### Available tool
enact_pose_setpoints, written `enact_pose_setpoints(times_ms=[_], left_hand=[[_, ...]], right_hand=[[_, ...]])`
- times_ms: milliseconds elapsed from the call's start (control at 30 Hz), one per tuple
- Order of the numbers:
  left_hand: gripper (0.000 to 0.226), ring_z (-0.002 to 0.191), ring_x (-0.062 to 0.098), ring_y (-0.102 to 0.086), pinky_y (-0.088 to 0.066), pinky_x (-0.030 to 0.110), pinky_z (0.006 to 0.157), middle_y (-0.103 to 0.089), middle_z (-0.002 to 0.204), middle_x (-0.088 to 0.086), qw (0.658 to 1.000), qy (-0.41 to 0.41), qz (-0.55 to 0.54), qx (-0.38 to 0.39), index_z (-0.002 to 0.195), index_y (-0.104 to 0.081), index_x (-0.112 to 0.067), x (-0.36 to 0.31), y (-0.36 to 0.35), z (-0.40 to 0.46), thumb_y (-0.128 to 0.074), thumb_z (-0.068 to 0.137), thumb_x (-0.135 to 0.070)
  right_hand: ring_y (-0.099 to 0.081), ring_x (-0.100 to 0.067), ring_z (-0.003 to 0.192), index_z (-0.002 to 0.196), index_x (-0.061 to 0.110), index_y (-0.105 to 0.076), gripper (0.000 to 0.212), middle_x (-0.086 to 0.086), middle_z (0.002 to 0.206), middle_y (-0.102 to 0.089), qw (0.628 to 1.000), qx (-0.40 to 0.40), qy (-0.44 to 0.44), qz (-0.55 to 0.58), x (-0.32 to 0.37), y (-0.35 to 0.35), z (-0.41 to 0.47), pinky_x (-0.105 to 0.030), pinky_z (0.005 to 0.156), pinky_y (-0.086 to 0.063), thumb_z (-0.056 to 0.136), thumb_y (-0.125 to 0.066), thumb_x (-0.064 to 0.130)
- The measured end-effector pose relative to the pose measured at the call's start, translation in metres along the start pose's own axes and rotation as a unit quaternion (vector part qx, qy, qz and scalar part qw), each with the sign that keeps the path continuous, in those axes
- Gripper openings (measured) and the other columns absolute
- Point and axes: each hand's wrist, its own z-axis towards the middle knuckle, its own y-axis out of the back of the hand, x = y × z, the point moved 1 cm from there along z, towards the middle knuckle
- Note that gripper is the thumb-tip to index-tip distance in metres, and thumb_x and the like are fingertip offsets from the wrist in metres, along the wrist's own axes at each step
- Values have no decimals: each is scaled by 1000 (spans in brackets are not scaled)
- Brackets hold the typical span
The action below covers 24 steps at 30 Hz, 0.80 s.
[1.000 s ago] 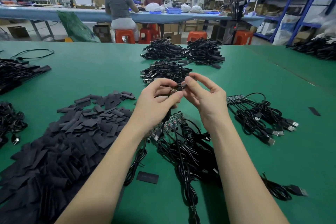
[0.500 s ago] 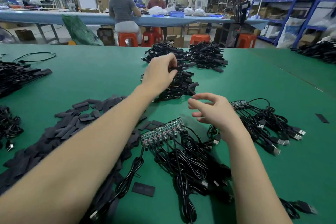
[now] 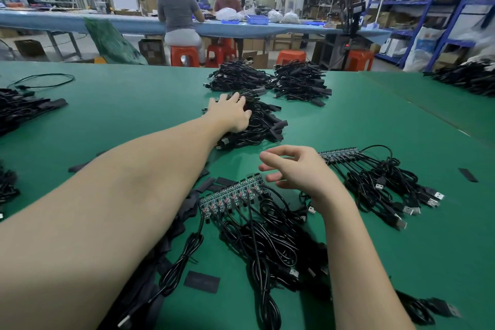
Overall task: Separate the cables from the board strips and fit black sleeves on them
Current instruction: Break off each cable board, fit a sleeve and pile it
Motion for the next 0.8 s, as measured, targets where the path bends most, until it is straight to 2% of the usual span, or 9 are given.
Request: enact_pose_setpoints(times_ms=[133,233,300,367,433,533,667,733,800], left_hand=[[59,155,28,-4,-14,53,123,-6,169,3,993,-41,-76,-84,160,-19,-26,-14,6,-25,-31,106,-46],[40,142,28,-36,-35,44,113,-47,151,4,965,-89,-201,-143,139,-53,-21,-22,12,-58,-50,102,-37],[24,118,20,-58,-44,32,96,-65,120,-3,938,-95,-315,-109,116,-67,-22,-22,13,-85,-53,101,-35],[25,100,14,-67,-50,33,89,-72,105,-9,900,-101,-423,-4,102,-71,-23,-19,11,-112,-51,102,-39],[31,89,8,-68,-51,29,82,-74,96,-13,864,-106,-484,88,96,-72,-25,-12,7,-135,-50,103,-45],[23,79,-6,-63,-45,15,76,-71,81,-23,847,-109,-507,119,90,-75,-33,1,-2,-155,-62,94,-52],[12,97,-1,-68,-41,27,102,-77,96,-13,832,-99,-536,102,91,-78,-32,7,-12,-158,-75,86,-42],[11,98,0,-69,-42,24,97,-77,98,-10,823,-101,-550,103,91,-79,-31,5,-13,-159,-77,84,-39],[13,94,0,-69,-41,23,91,-78,97,-8,813,-103,-564,98,88,-79,-32,4,-12,-161,-79,79,-41]], right_hand=[[-64,-9,64,95,20,-74,15,-1,84,-78,997,12,-23,-71,-5,-1,5,-29,73,-59,88,-75,32],[-57,-3,50,89,19,-78,14,6,63,-70,990,16,-42,-133,-10,-4,6,-23,63,-50,83,-82,31],[-49,-1,40,84,18,-78,9,9,52,-63,993,13,-49,-110,-10,-6,5,-14,49,-42,82,-84,24],[-46,-2,37,84,16,-77,6,5,53,-62,998,17,-57,-33,-9,-6,3,-11,42,-38,83,-83,15],[-48,-5,41,89,15,-78,8,-4,64,-63,997,23,-60,34,-7,-2,-1,-12,43,-40,83,-81,13],[-50,-11,54,100,13,-78,15,-10,74,-59,994,24,-53,89,-5,4,-5,-17,55,-54,85,-80,15],[-55,-5,51,104,8,-76,21,3,61,-61,990,33,-63,125,-7,4,-4,-18,58,-55,85,-80,16],[-55,-6,53,104,8,-76,21,3,60,-60,989,46,-64,126,-7,2,-4,-18,59,-55,85,-80,17],[-57,-10,59,102,9,-76,20,-4,73,-64,988,51,-64,127,-6,0,-4,-18,58,-54,84,-80,18]])
